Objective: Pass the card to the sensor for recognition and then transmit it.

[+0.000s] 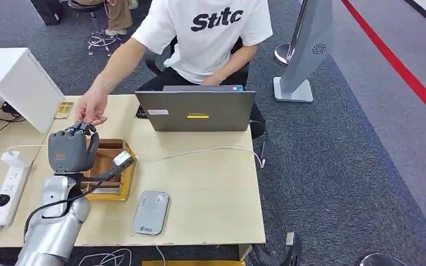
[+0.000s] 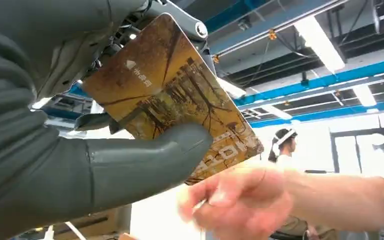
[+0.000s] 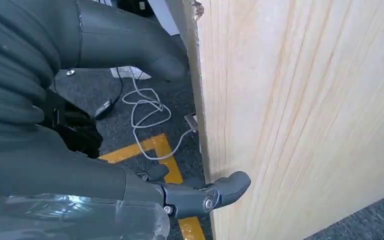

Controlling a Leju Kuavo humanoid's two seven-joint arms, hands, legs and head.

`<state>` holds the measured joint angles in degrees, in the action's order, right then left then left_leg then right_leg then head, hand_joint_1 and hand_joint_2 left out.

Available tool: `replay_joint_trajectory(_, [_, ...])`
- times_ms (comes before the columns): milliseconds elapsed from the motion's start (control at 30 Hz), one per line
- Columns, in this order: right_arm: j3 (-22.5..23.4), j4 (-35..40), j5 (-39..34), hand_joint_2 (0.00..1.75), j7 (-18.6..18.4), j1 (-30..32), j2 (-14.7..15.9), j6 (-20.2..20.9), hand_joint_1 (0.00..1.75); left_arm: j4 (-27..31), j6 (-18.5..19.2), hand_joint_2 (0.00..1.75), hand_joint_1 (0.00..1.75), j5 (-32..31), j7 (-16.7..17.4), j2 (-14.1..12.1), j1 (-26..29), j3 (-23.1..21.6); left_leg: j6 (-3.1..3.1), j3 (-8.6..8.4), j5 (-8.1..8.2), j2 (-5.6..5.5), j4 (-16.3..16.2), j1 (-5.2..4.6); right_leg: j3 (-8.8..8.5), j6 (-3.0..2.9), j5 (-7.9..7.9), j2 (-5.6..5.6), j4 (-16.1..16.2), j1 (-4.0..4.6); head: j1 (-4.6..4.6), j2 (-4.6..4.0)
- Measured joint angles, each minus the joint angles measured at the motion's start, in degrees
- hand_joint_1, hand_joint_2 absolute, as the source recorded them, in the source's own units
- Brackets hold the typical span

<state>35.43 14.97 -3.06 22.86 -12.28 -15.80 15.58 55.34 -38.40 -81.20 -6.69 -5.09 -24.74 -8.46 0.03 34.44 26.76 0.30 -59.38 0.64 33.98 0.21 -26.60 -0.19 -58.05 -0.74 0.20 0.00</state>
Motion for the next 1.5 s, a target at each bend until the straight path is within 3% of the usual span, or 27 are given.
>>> replay_joint_trajectory(67, [0.0, 0.0, 0.0, 1.75, 0.0, 0.0, 0.0, 0.0, 0.00, -0.1, 0.0, 1.75, 1.75, 0.0, 0.0, 0.0, 0.0, 0.0, 0.00, 0.00, 0.00, 0.00, 0.0, 0.01, 0.00, 0.00, 0.00, 0.00, 0.0, 0.00, 0.02, 0.00])
replay_joint_trajectory(100, [0.0, 0.0, 0.0, 1.75, 0.0, 0.0, 0.0, 0.0, 0.00, -0.1, 0.0, 1.75, 1.57, 0.0, 0.0, 0.0, 0.0, 0.0, 0.00, 0.00, 0.00, 0.00, 0.0, 0.01, 0.00, 0.00, 0.00, 0.00, 0.0, 0.00, 0.02, 0.00])
replay_joint_trajectory(133, [0.0, 0.0, 0.0, 1.75, 0.0, 0.0, 0.0, 0.0, 0.00, -0.2, 0.0, 1.75, 0.02, 0.0, 0.0, 0.0, 0.0, 0.0, 0.00, 0.00, 0.00, 0.00, 0.0, 0.01, 0.00, 0.00, 0.00, 0.00, 0.0, 0.00, 0.02, 0.00])
replay_joint_trajectory(333, [-0.3, 0.0, -0.2, 1.75, 0.0, 0.0, 0.0, 0.0, 0.00, -0.2, -0.9, 1.75, 0.00, 0.0, -0.2, 0.0, 0.4, 0.2, 0.00, -0.01, -0.01, 0.01, 0.0, 0.01, -0.01, -0.01, 0.01, 0.01, 0.0, 0.00, 0.02, 0.00])
replay_joint_trajectory(467, [-0.4, 0.0, -0.9, 1.75, 0.3, 0.0, 0.0, -0.2, 0.00, 3.3, -1.2, 1.75, 0.00, 0.9, -3.2, 0.5, 3.4, 1.4, 0.00, 0.02, 0.00, 0.04, 0.0, 0.01, 0.03, 0.00, 0.00, 0.05, 0.0, 0.00, 0.02, 0.00])
replay_joint_trajectory(600, [-0.4, 0.0, -1.9, 1.75, 1.4, 0.5, 0.0, 0.0, 0.00, 14.1, -1.4, 1.75, 0.00, 13.0, -16.0, 4.3, 11.0, 6.3, 0.05, 0.05, 0.10, 0.08, 0.0, -0.01, 0.06, 0.05, -0.06, 0.11, 0.0, 0.00, 0.04, 0.00])
replay_joint_trajectory(667, [-0.4, 0.0, -2.8, 1.75, 2.2, 0.7, 0.0, 0.2, 0.00, 21.4, -1.6, 1.75, 0.00, 24.7, -23.5, 7.1, 16.6, 9.2, 0.03, 0.04, 0.23, 0.17, 0.0, -0.02, 0.06, 0.04, -0.08, 0.19, 0.0, 0.00, 0.04, 0.00])
replay_joint_trajectory(733, [-0.4, 0.0, -3.6, 1.75, 3.2, 1.1, 0.0, 0.7, 0.00, 30.1, -1.8, 1.75, 0.00, 37.5, -27.9, 9.9, 23.6, 10.9, 0.06, -0.02, 0.37, 0.42, 0.0, -0.03, 0.09, 0.07, -0.11, 0.44, 0.1, -0.01, 0.00, 0.00])
replay_joint_trajectory(767, [-0.3, 0.0, -3.9, 1.75, 3.6, 1.4, 0.1, 0.7, 0.00, 33.6, -1.9, 1.75, 0.00, 41.2, -28.6, 10.8, 26.3, 11.5, 0.06, -0.01, 0.38, 0.41, 0.0, -0.01, 0.09, 0.10, -0.14, 0.41, 0.1, -0.01, -0.02, 0.00])
replay_joint_trajectory(867, [-0.3, 0.1, -4.2, 1.75, 4.0, 1.8, 0.3, 0.7, 0.00, 40.9, -1.9, 1.75, 0.00, 43.0, -30.2, 12.6, 31.6, 13.6, 0.08, 0.04, 0.39, 0.17, 0.0, -0.02, 0.06, 0.19, -0.29, 0.16, 0.1, -0.01, 0.00, 0.00])
replay_joint_trajectory(1033, [-0.3, 0.1, -4.6, 1.75, 4.0, 1.9, 0.3, 0.7, 0.00, 46.5, -1.9, 1.75, 0.00, 47.3, -32.4, 15.0, 34.7, 18.4, 0.07, 0.01, 0.37, 0.11, 0.0, 0.02, 0.00, 0.11, -0.30, 0.11, 0.1, 0.00, 0.00, 0.00])
replay_joint_trajectory(1133, [-0.3, 0.2, -4.8, 1.75, 4.1, 1.9, 0.3, 0.8, 0.00, 50.0, -1.7, 1.75, 0.00, 54.7, -33.2, 16.5, 36.5, 21.3, 0.05, -0.01, 0.35, 0.12, 0.0, 0.02, -0.03, 0.10, -0.29, 0.13, 0.1, 0.00, 0.00, 0.00])
replay_joint_trajectory(1200, [-0.1, 0.2, -5.2, 1.75, 4.3, 2.0, 0.3, 1.0, 0.00, 53.0, 0.8, 1.75, 0.00, 63.0, -33.2, 17.6, 38.2, 23.1, 0.05, -0.02, 0.35, 0.12, 0.0, 0.02, -0.03, 0.10, -0.30, 0.13, 0.1, 0.01, 0.00, 0.00])
replay_joint_trajectory(1367, [0.9, 0.3, -6.4, 1.75, 5.6, 2.5, 0.4, 2.2, 0.00, 56.8, 13.8, 1.75, 0.00, 90.6, -33.1, 21.8, 43.4, 31.9, 0.13, -0.02, 0.46, 0.13, 0.0, 0.00, -0.02, 0.11, -0.36, 0.14, 0.1, 0.00, 0.00, 0.00])
replay_joint_trajectory(1500, [2.0, 0.5, -6.8, 1.75, 6.1, 3.2, 0.7, 2.8, 0.00, 53.6, 19.3, 1.75, 0.00, 94.1, -33.2, 23.2, 44.0, 39.5, 0.12, -0.01, 0.48, 0.03, 0.0, 0.01, -0.04, 0.15, -0.42, 0.00, 0.1, 0.00, 0.00, 0.00])
